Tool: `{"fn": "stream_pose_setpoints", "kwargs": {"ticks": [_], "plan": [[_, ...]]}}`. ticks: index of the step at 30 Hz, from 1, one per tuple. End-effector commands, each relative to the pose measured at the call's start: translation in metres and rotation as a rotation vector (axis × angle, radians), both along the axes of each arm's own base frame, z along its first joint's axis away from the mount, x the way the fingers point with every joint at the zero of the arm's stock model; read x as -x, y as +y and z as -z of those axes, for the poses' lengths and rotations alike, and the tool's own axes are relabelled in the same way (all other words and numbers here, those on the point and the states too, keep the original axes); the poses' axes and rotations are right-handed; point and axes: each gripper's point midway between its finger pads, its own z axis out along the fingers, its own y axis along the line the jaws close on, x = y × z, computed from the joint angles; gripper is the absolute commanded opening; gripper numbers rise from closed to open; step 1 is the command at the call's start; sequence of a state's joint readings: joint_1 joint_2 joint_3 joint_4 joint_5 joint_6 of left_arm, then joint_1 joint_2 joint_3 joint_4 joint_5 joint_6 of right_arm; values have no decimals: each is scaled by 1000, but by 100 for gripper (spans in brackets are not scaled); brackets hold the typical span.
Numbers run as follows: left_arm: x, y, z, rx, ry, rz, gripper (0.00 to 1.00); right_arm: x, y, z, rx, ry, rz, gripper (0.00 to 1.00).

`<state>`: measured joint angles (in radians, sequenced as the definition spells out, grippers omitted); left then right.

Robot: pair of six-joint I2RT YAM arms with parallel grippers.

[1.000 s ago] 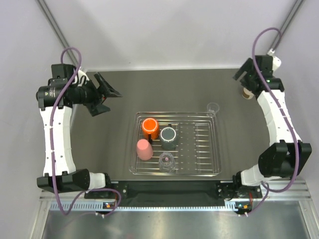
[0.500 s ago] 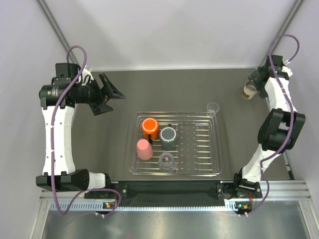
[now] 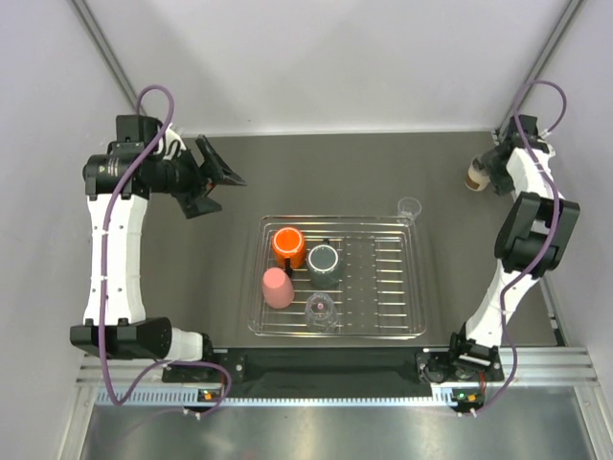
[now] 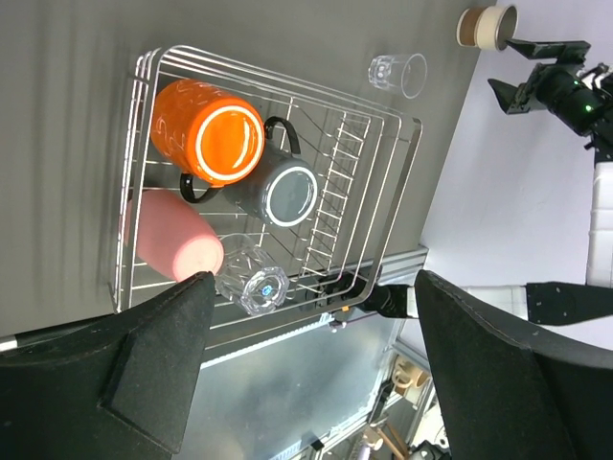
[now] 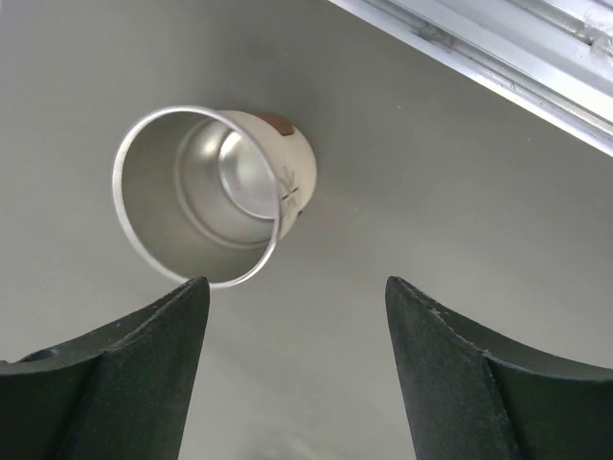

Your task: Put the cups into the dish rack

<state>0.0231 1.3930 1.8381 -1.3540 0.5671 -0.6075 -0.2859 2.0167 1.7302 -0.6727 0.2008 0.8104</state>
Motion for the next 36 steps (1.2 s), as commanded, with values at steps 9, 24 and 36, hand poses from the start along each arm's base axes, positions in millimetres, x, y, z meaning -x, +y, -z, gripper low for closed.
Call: {"fn": "stream_pose_setpoints", "kwargs": {"ticks": [9, 24, 36], "plan": [[3, -19, -17, 10, -39, 12, 89, -11, -11, 10, 29, -3, -25, 39], [5, -53, -58, 173, -186, 135, 93, -11, 47, -93, -96, -308, -219, 0], [13, -109, -137, 600, -473, 325, 99, 52, 272, -304, -587, -911, -859, 0]]}}
